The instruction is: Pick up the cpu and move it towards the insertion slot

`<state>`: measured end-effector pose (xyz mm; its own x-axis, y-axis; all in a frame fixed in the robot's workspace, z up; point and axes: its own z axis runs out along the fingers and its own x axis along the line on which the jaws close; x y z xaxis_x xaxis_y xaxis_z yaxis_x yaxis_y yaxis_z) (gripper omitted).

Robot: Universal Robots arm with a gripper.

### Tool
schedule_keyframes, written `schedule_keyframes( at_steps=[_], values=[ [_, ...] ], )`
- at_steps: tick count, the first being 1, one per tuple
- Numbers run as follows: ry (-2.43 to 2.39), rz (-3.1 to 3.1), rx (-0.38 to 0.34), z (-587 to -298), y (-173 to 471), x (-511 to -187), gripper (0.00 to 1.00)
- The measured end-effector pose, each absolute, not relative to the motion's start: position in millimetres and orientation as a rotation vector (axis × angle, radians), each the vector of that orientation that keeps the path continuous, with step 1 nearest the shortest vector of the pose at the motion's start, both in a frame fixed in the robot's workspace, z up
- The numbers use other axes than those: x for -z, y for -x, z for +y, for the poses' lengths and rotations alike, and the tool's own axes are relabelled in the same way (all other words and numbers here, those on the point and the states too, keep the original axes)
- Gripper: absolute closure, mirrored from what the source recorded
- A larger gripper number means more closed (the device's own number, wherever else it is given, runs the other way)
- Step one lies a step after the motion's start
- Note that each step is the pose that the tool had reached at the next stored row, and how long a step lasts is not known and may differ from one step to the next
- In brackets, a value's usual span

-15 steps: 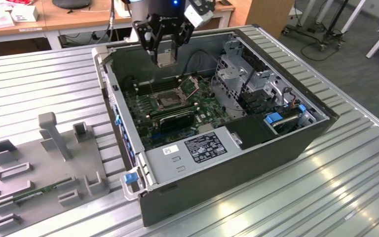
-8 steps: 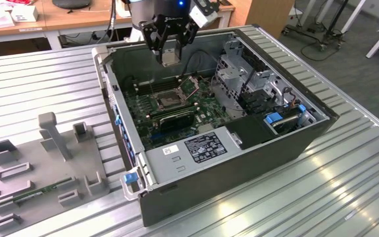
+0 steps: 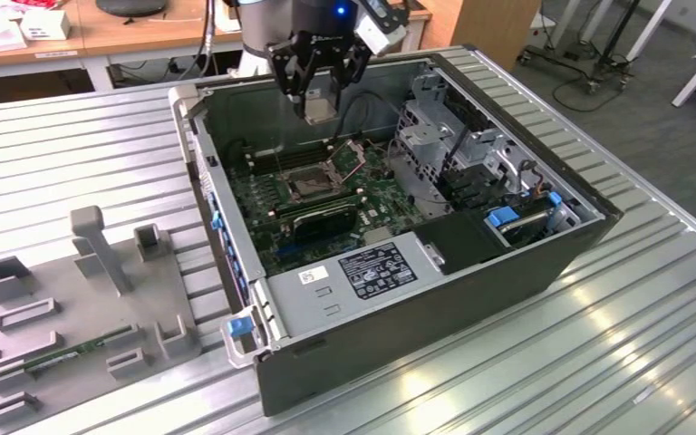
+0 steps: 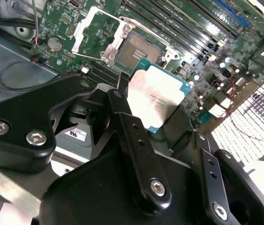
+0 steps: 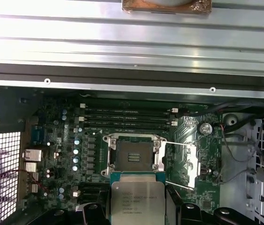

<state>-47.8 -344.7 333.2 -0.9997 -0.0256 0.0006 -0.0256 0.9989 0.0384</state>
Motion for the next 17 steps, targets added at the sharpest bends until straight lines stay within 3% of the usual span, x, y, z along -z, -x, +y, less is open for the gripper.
schedule_keyframes(
  at_steps=[17],
  values=[
    [-0.011, -3.140, 0.060, -340.6, 47.5, -320.4, 0.45]
  ],
)
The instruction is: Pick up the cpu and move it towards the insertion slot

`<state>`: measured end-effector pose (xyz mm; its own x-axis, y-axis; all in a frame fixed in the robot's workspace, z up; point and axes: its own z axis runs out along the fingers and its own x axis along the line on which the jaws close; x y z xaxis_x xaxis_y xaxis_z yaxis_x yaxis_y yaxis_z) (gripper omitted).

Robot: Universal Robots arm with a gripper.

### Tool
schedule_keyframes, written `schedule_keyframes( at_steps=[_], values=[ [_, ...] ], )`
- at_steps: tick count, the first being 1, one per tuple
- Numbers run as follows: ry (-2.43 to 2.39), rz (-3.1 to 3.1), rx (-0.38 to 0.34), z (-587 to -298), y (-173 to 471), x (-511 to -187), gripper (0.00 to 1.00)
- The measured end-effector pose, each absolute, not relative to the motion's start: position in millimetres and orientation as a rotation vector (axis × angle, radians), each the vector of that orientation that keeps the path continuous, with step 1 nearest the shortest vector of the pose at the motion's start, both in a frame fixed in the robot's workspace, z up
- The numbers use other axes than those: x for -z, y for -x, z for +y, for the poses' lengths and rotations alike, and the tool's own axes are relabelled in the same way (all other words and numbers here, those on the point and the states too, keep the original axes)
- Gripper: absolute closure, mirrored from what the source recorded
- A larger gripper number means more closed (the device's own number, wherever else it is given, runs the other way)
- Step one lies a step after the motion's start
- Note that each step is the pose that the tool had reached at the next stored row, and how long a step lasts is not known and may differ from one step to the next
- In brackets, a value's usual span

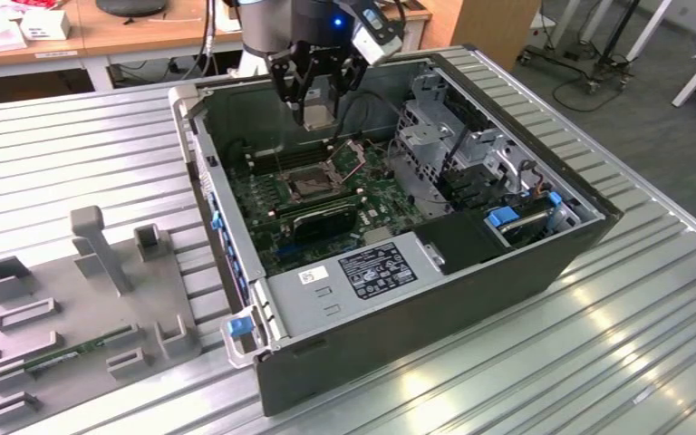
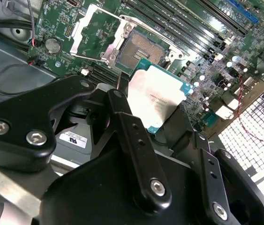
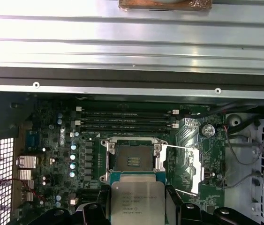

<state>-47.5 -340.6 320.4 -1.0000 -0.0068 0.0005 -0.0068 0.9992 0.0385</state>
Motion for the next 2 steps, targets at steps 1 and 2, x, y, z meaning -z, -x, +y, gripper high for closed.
schedule_keyframes(
  at_steps=[1, 2],
  values=[
    [-0.011, -3.140, 0.060, -340.6, 47.5, -320.4, 0.45],
    [-0.011, -3.140, 0.060, -340.6, 47.5, -320.3, 0.45]
  ],
)
